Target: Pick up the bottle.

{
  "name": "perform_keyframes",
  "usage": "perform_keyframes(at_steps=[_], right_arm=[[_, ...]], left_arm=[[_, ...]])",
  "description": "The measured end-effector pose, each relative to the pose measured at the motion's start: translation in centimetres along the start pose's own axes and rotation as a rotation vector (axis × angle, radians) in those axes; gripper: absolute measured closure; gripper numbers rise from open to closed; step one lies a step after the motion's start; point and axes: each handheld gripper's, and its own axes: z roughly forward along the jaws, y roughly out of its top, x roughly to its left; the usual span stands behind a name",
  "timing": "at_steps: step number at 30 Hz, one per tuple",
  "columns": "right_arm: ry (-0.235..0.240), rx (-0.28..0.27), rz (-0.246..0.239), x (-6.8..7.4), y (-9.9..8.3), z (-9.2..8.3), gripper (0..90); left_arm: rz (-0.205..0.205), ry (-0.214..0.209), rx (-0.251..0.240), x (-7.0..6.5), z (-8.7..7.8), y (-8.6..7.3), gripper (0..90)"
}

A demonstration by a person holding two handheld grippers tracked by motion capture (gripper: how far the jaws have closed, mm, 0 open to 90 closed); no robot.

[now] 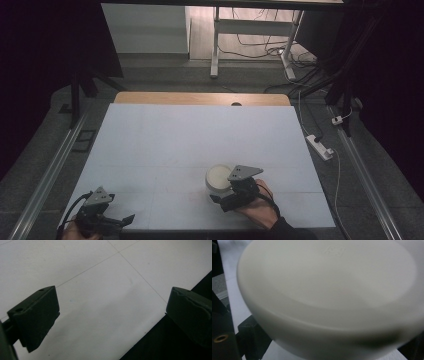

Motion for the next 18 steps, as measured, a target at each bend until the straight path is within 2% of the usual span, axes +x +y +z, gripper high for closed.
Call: perform_keyframes(at_steps=[9,14,18], right_arm=[[0.015,-0.029,-0.014,0.4,1.3,-0.3,6.3],[0.030,-0.038,-0.005,0.5,1.9,-0.1,6.3],[0.034,-0.041,-0.016,0.6,2.4,0.1,6.3]], left_arm=[[-0.004,-0.005,-0.003,0.1,0.0,0.0,0.0],[-0.003,-0.005,-0.002,0.1,0.0,0.0,0.0],[-0.004,-0.006,-0.004,0.1,0.0,0.0,0.0]])
